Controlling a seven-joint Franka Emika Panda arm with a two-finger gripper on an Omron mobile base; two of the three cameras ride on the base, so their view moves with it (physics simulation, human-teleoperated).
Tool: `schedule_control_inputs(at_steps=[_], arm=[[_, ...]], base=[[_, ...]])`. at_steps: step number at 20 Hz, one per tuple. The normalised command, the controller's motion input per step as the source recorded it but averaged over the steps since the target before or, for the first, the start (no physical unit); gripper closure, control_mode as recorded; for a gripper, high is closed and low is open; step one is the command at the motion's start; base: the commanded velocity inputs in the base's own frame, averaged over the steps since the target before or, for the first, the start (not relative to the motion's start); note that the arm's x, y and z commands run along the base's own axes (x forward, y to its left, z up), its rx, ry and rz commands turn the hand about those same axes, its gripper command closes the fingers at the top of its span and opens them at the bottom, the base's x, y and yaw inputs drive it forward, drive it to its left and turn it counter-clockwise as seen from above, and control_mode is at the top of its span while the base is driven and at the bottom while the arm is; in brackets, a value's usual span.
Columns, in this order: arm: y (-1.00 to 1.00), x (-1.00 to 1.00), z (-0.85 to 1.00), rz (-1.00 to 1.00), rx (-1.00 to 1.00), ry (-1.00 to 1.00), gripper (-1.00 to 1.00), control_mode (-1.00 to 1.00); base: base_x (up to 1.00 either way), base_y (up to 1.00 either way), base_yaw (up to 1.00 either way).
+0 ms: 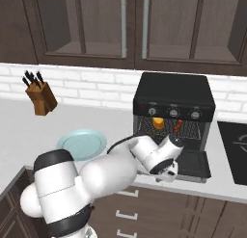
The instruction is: Pick up the kebab skewer and baguette bread, and place them inside the toaster oven. Close the toaster oven door and start by setting the timer.
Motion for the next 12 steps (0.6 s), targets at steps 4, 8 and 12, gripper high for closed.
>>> schedule_control_inputs(at_steps=[4,8,12], arm=[[0.51,1.0,0.42,0.0,0.0,-0.36,-1.0,-1.0],[0.55,1.0,0.46,0.0,0.0,-0.38,-1.0,-1.0],[0.56,1.0,0.35,0.0,0.0,-0.39,-1.0,-1.0]], base=[[0.0,0.0,0.0],[0.0,0.0,0.0],[0.0,0.0,0.0]])
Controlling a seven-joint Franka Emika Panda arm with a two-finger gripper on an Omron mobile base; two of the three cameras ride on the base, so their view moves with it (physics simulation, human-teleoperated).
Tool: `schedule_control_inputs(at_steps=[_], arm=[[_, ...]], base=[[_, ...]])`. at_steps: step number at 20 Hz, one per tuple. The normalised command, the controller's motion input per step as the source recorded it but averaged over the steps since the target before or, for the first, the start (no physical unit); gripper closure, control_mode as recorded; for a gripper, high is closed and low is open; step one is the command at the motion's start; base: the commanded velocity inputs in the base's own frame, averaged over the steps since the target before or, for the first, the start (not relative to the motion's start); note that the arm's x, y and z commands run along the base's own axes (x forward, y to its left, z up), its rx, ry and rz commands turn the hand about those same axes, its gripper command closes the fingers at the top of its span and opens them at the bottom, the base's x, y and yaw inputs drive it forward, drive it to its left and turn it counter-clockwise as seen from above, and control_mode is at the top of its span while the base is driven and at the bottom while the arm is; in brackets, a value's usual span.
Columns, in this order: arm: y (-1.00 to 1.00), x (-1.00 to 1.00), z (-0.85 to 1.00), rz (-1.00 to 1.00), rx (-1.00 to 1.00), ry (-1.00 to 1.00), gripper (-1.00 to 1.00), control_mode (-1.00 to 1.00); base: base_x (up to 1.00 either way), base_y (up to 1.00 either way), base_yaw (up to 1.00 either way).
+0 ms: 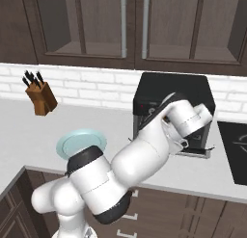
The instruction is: Pick up the kebab skewer and baguette bread, and place them inside the toaster oven. Close the toaster oven door and start by setting the timer.
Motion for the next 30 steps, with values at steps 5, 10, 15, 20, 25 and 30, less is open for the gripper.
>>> schedule_control_inputs(at_steps=[5,10,15,20,25,30], arm=[[0.7,0.82,0.05,0.0,0.0,-0.4,-1.0,-1.0],[0.76,0.53,-0.08,0.0,-0.02,-0.37,-1.0,-1.0],[0.69,0.49,-0.19,0.0,-0.02,-0.33,-1.0,-1.0],[0.51,0.36,-0.32,0.0,-0.01,-0.26,-1.0,-1.0],[0.49,0.47,-0.39,0.0,-0.01,-0.2,-1.0,-1.0],[0.54,0.53,-0.51,0.0,-0.02,-0.19,-1.0,-1.0]], base=[[0.0,0.0,0.0],[0.0,0.0,0.0],[0.0,0.0,0.0],[0.0,0.0,0.0],[0.0,0.0,0.0],[0.0,0.0,0.0]])
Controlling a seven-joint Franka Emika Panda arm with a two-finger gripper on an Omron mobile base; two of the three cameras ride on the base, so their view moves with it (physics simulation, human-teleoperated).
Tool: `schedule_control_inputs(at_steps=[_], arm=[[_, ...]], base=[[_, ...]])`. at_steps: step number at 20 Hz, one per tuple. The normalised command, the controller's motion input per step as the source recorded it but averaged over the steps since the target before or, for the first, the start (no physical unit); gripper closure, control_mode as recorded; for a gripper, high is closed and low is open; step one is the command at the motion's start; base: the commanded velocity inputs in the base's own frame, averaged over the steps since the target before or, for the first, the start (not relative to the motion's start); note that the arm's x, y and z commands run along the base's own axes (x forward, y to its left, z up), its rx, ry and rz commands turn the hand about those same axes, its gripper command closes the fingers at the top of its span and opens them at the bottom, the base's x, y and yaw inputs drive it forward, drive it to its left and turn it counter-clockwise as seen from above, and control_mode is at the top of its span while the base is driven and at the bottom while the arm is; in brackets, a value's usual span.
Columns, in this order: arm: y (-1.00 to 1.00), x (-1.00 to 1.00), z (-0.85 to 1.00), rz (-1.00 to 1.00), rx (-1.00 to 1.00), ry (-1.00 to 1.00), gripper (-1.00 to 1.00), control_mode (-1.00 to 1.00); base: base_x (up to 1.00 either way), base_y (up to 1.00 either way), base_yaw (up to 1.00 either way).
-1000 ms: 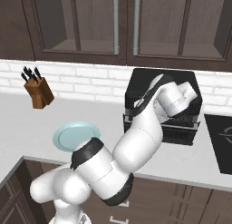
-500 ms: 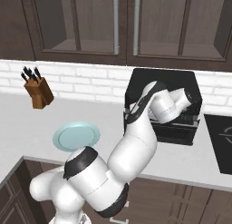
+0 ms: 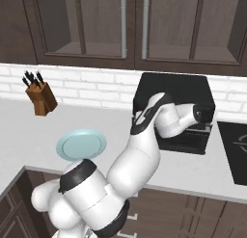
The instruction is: Pick up the kebab skewer and baguette bread, and place them inside the toaster oven. Close the toaster oven door and start by setting the timer.
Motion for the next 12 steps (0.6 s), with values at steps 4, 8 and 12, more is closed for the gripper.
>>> schedule_control_inputs(at_steps=[4,8,12], arm=[[0.54,0.56,-0.57,0.0,-0.02,-0.18,-1.0,-1.0],[0.52,0.62,-0.59,0.0,-0.03,-0.13,-1.0,-1.0],[0.46,0.62,-0.58,0.0,-0.04,-0.08,-1.0,-1.0]], base=[[0.0,0.0,0.0],[0.0,0.0,0.0],[0.0,0.0,0.0]])
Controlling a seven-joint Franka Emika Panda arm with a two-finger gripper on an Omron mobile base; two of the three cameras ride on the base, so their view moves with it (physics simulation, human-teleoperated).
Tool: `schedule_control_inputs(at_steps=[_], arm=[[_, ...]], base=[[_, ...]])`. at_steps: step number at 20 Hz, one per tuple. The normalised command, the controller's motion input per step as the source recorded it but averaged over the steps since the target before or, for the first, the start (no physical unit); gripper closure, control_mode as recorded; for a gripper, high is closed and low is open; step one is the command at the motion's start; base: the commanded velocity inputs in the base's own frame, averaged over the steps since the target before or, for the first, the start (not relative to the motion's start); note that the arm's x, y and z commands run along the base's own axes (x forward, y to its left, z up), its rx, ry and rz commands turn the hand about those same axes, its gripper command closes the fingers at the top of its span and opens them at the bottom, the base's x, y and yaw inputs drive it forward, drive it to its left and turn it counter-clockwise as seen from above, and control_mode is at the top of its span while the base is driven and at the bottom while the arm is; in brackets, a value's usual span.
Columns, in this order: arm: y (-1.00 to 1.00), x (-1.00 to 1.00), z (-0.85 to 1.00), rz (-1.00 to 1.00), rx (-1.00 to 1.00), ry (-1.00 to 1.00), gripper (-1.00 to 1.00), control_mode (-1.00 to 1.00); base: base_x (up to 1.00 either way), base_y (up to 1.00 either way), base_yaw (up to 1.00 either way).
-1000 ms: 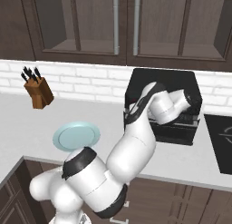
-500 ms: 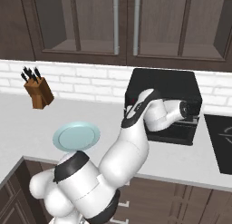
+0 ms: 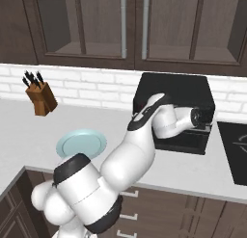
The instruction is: Pick up the kebab skewer and baguette bread, and place them inside the toaster oven. Close the toaster oven door and start by setting the timer.
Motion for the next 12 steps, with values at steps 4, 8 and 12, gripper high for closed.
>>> schedule_control_inputs(at_steps=[4,8,12], arm=[[0.44,0.53,-0.44,0.0,-0.05,-0.05,-1.0,-1.0],[0.42,0.03,0.03,0.0,-0.04,-0.23,-1.0,-1.0],[0.22,-0.19,0.21,0.0,-0.08,-0.26,-1.0,-1.0]], base=[[0.0,0.0,0.0],[0.0,0.0,0.0],[0.0,0.0,0.0]])
